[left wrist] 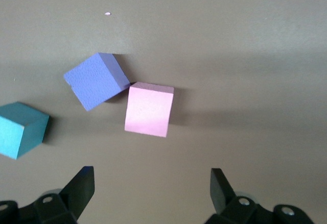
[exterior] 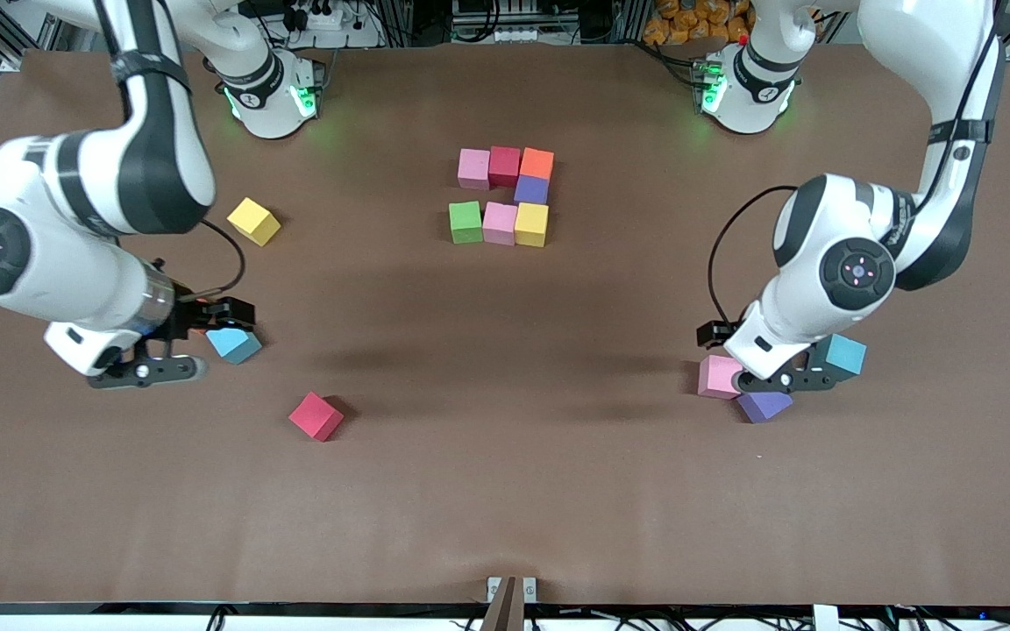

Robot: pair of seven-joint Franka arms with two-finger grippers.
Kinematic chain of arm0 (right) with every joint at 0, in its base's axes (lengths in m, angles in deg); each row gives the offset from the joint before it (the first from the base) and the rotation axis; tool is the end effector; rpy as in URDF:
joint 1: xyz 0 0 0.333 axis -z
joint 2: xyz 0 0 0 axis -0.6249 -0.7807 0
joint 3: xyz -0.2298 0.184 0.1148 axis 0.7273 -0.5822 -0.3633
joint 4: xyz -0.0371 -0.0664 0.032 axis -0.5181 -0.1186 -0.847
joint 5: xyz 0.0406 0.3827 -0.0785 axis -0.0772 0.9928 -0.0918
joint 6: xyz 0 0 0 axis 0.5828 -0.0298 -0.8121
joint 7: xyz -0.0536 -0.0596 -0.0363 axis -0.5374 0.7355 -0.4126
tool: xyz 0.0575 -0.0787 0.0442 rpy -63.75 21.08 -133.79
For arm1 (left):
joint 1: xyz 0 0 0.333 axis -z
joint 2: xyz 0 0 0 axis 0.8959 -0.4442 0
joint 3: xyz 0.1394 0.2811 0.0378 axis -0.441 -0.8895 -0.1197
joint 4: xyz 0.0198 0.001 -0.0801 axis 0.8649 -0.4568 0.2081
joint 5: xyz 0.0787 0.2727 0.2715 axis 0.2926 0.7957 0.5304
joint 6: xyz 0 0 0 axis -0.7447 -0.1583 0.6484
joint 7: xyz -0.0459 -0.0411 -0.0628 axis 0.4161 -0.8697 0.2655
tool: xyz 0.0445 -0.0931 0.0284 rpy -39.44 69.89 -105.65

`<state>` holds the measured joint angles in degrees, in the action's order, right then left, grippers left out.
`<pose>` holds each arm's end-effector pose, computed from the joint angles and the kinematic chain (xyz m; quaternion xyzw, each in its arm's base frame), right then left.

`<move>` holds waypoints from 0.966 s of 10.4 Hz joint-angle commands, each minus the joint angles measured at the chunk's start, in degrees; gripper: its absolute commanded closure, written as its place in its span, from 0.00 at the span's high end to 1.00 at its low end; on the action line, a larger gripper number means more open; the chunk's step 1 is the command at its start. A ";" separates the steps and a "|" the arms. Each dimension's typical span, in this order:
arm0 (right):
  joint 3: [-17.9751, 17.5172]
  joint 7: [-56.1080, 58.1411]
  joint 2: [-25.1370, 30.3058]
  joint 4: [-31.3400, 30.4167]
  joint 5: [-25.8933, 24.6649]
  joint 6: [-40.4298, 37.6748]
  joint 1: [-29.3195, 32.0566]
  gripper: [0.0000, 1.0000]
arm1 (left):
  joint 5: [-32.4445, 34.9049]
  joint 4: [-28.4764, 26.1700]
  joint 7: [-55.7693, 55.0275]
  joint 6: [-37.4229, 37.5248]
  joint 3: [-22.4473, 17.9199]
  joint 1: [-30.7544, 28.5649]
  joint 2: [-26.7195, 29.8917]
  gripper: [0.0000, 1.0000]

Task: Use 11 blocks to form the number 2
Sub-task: 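Reach the lilac cube with the left gripper while the right gripper reaches pink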

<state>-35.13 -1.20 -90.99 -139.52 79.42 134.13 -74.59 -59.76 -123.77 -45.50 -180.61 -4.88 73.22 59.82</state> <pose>0.6370 0.1289 0.4550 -0.9961 -0.0585 0.0652 0.0065 0.6254 -0.1767 0.3491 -0.9988 0.0183 0.0396 0.0203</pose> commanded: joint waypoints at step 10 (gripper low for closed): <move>-5.21 14.19 -6.61 -3.73 2.34 14.56 0.14 1.00 | 4.98 -0.39 2.45 -8.50 -0.37 -0.98 -10.00 1.00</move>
<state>-39.46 8.78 -96.58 -142.90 81.34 146.14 -74.62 -55.32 -124.02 -43.93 -187.77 -5.33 72.42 50.45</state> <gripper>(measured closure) 0.000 0.000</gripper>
